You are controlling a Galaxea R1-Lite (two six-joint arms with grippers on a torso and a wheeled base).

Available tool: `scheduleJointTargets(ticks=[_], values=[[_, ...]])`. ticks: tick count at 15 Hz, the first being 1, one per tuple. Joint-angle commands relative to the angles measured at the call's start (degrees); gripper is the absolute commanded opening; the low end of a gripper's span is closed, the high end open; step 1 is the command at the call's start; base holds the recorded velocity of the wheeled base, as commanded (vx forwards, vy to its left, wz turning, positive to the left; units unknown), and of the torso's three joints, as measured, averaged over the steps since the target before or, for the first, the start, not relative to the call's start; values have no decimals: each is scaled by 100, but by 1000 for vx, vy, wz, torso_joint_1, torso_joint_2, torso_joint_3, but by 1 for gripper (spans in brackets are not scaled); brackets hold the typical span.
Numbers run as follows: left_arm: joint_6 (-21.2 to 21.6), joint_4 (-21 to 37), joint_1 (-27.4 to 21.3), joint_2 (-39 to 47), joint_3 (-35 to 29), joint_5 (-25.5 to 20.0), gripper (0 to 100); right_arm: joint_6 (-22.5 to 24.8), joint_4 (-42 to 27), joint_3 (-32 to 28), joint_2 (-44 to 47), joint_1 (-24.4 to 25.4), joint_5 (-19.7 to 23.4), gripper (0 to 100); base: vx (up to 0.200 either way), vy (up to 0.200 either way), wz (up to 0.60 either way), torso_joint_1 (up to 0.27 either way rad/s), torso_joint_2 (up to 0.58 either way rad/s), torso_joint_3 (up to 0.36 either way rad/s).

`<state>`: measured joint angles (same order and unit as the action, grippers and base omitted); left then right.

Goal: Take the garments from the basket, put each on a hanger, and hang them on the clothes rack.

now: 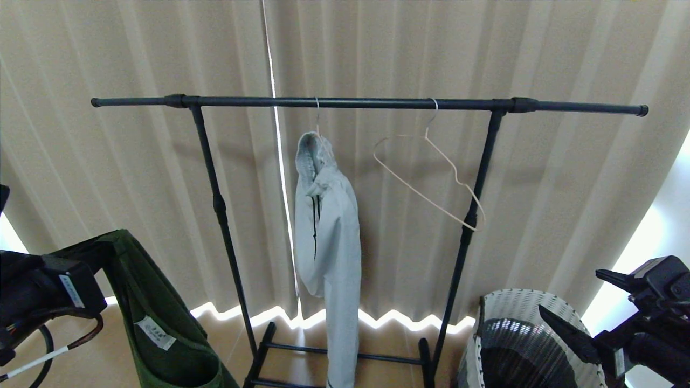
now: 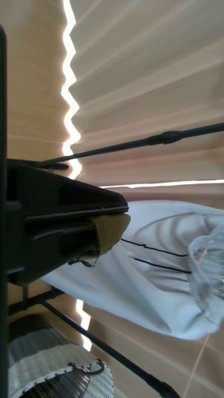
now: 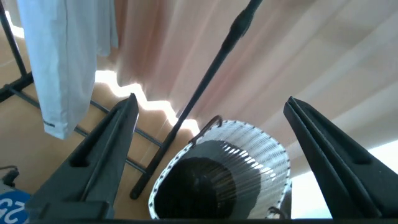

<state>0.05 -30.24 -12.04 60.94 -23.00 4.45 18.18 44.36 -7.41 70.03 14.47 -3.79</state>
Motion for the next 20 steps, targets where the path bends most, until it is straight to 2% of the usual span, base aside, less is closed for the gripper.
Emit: scheduleJointTargets(ticks=[1,6,8,9,10,12,15,18,20], values=[[13,1,0,6,50,3,0,2,2,12,19,3,1,100,0,0,0,237,-505,-261],[153,-8,0,-56,173,12,0,-33,-6,-32,28,3,10,100,0,0,0,156,-327,-168],[171,-8,18,-179,288,12,0,-376,-15,64,19,12,80,100,0,0,0,13,-33,-16],[136,-8,27,-188,349,12,0,-394,2,-6,-16,12,186,100,0,0,0,0,0,0],[92,-17,27,-188,437,12,0,-376,-50,-243,-51,12,432,100,0,0,0,0,0,0],[-242,-175,27,-188,578,3,0,-385,-156,-876,107,-32,520,100,0,0,0,0,0,0],[-128,-315,194,-179,543,-14,0,-376,-973,-1869,414,-260,502,100,0,0,0,0,0,0],[30,-315,246,-179,551,-23,0,-367,-2731,-3144,397,-269,476,100,0,0,0,0,0,0],[21,-315,246,-170,543,-23,0,-359,-3162,-3398,414,-252,414,100,0,0,0,0,0,0]])
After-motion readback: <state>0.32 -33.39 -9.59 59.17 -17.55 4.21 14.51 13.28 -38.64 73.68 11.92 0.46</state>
